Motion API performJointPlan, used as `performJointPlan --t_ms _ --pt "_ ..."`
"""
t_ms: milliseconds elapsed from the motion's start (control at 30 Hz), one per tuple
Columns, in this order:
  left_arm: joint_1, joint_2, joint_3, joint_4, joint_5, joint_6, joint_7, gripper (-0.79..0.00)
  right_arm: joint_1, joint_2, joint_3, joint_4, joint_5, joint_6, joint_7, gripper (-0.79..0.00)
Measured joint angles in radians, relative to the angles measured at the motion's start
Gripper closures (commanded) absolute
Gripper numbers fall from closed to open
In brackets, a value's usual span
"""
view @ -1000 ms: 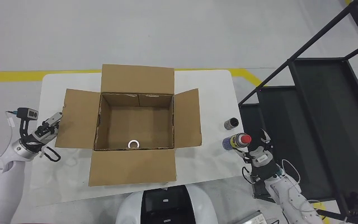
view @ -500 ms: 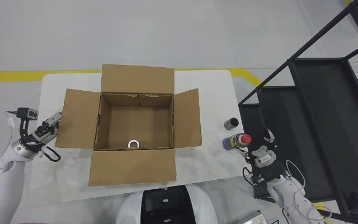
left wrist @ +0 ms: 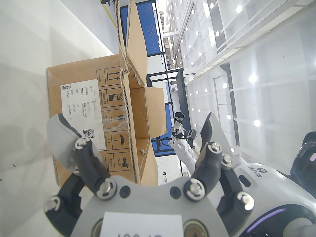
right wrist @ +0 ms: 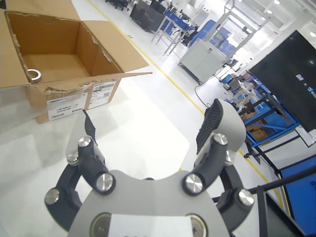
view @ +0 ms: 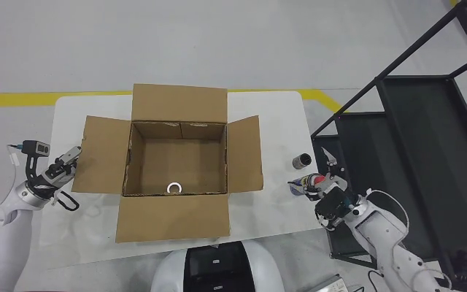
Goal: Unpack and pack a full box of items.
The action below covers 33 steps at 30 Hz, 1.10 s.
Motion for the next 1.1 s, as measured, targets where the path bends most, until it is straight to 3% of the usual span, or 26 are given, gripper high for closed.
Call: performJointPlan --t_ms 167,300,900,1100 --pt "0.000 0.000 0.000 0.000 0.000 0.000 0.000 -0.785 -0.025 0.007 0.021 -0.166 0.003 -0.166 0.207 -0.785" --pt "0.000 0.000 0.000 0.000 0.000 0.000 0.000 -0.785 -0.035 0.007 0.038 -0.222 0.059 -0.237 0.317 -0.785" --pt "0.013 0.000 -0.004 -0.027 0.019 0.012 0.039 -0.785 -0.032 0.007 0.042 -0.234 0.079 -0.243 0.343 -0.785" --pt "0.048 0.008 -0.048 -0.098 0.044 0.012 0.084 -0.785 0.028 0.013 0.004 -0.337 0.093 -0.368 0.511 -0.785"
